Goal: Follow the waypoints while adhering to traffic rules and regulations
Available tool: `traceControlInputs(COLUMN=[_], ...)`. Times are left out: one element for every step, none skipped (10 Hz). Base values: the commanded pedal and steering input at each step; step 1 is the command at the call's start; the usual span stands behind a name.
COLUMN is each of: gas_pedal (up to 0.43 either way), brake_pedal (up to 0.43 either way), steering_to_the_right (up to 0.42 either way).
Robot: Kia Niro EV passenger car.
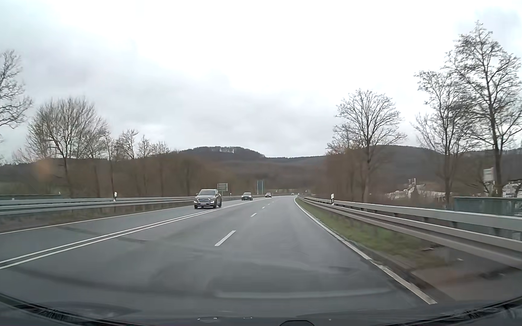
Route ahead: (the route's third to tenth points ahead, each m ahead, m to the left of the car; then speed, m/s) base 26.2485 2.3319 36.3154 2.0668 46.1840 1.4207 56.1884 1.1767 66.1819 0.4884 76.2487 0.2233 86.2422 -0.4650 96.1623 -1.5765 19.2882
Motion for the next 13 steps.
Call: traceControlInputs(gas_pedal=[0.331, 0.331, 0.331, 0.331, 0.339, 0.358, 0.398, 0.421, 0.429, 0.441, 0.441, 0.449, 0.449], brake_pedal=[0.000, 0.000, 0.000, 0.000, 0.000, 0.000, 0.000, 0.000, 0.000, 0.000, 0.000, 0.000, 0.000], steering_to_the_right=[0.009, 0.009, 0.009, 0.009, 0.009, 0.009, 0.009, 0.009, 0.009, 0.009, 0.009, 0.008, 0.006])
